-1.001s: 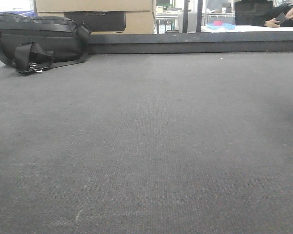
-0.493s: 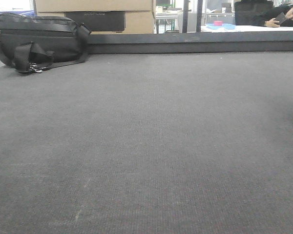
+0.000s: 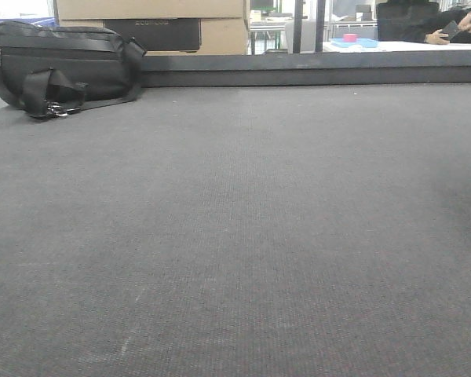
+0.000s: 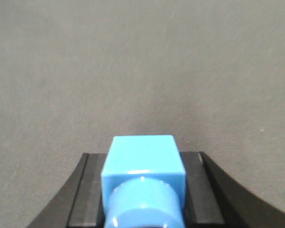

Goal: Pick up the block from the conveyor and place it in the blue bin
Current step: 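Lift both held blocks up off the conveyor belt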

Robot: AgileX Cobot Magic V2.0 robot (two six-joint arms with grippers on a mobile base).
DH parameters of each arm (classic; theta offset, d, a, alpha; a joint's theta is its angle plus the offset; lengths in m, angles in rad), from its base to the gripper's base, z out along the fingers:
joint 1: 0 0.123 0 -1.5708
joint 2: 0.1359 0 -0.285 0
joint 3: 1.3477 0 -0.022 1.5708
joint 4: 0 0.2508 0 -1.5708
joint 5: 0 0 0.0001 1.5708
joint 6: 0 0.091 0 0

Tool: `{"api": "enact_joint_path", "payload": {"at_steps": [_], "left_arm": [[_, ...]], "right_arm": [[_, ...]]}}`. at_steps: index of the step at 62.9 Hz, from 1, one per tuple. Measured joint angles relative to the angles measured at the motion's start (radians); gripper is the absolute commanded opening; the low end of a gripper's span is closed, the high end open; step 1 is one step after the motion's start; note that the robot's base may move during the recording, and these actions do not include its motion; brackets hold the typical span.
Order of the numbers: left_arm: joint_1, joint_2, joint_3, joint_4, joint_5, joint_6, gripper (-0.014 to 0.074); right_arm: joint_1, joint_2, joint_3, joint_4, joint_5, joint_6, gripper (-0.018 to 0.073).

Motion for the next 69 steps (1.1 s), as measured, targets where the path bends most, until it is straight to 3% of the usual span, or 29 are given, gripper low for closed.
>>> {"api": "enact_joint_path", "payload": {"at_steps": [12, 23, 34, 56, 69], "left_arm": [[0.000, -0.250, 0.223, -0.015, -0.222, 0.008, -0.0111], [0.000, -0.441, 0.356, -0.022, -0.366, 0.010, -0.0111], [0.000, -0.575, 0.381, -0.022, -0.391, 0.012, -0.0111], [-0.026, -0.689, 0.381, -0.018, -0.393, 0.014, -0.0111], [-0.099, -0.689, 0.381, -0.018, -0.391, 0.014, -0.0111]], "right_arm": [[0.000, -0.188, 0.202, 0.000, -0.146, 0.000, -0.0162], [0.000, -0.307, 0.263, 0.000, -0.248, 0.000, -0.0162], [0.000, -0.388, 0.265, 0.000, -0.371, 0.000, -0.0162], [0.000, -0.601, 0.265, -0.049, -0.275, 0.000, -0.0162], [0.000, -0.645, 0.265, -0.053, -0.271, 0.000, -0.0162]]}}
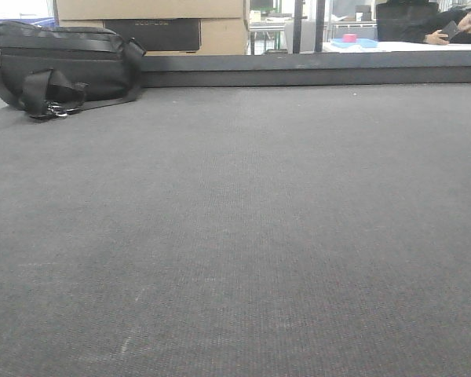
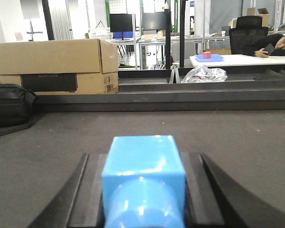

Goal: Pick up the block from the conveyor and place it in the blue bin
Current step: 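Lift both held blocks up off the conveyor belt, then drive the base away from the conveyor holding both blocks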

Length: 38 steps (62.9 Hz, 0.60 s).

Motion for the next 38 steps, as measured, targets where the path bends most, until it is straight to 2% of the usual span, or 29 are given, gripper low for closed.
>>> {"api": "enact_joint_path", "payload": {"at_steps": [38], "left_arm": [[-0.005, 0.000, 0.000, 0.000, 0.000, 0.000, -0.0111]], "right_arm": [[0.000, 0.000, 0.000, -0.002, 0.004, 0.000, -0.0162]]}}
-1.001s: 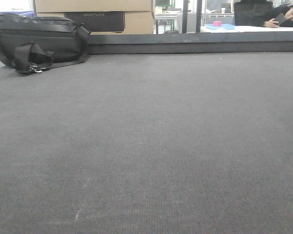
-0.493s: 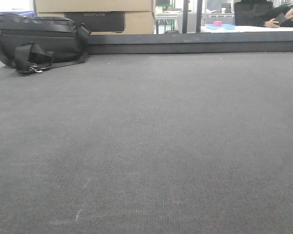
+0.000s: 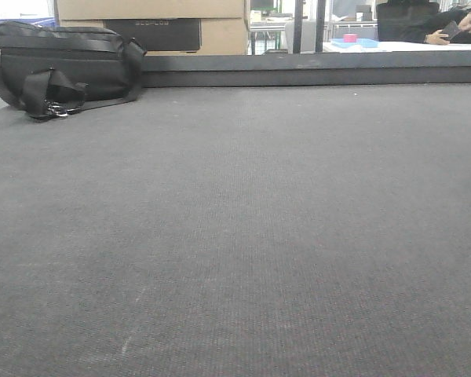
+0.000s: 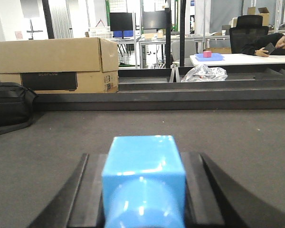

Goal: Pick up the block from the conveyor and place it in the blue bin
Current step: 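Drive the base away from the conveyor holding both blocks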

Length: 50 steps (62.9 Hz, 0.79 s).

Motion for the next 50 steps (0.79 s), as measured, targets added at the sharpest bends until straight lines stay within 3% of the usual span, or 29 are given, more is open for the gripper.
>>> {"api": "enact_joint_path", "payload": {"at_steps": [50], "left_arm": [[0.000, 0.000, 0.000, 0.000, 0.000, 0.000, -0.0111]], "right_arm": [[0.000, 0.000, 0.000, -0.002, 0.000, 0.000, -0.0162]]}}
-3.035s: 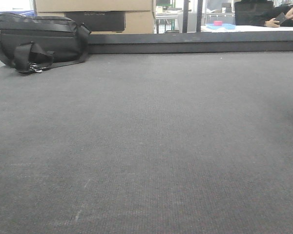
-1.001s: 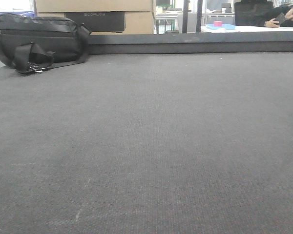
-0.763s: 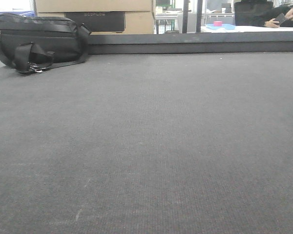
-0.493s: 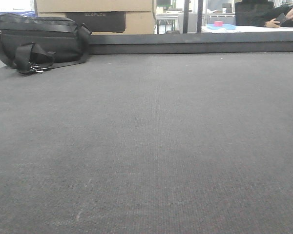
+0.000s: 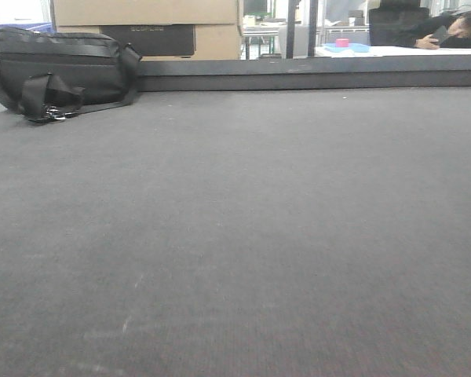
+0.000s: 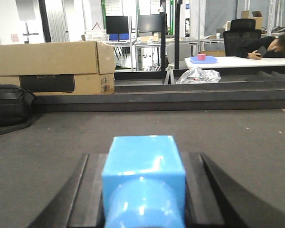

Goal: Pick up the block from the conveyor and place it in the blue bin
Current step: 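Drive the base away from the conveyor holding both blocks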

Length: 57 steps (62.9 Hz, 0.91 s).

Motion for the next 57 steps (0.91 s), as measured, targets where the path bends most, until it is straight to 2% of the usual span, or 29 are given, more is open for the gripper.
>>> {"api": "enact_joint_path", "payload": {"at_steps": [57], "left_arm": [[0.000, -0.008, 0.000, 0.002, 0.000, 0.000, -0.0111]], "right_arm": [[0.000, 0.000, 0.000, 0.000, 0.002, 0.000, -0.0162]]}}
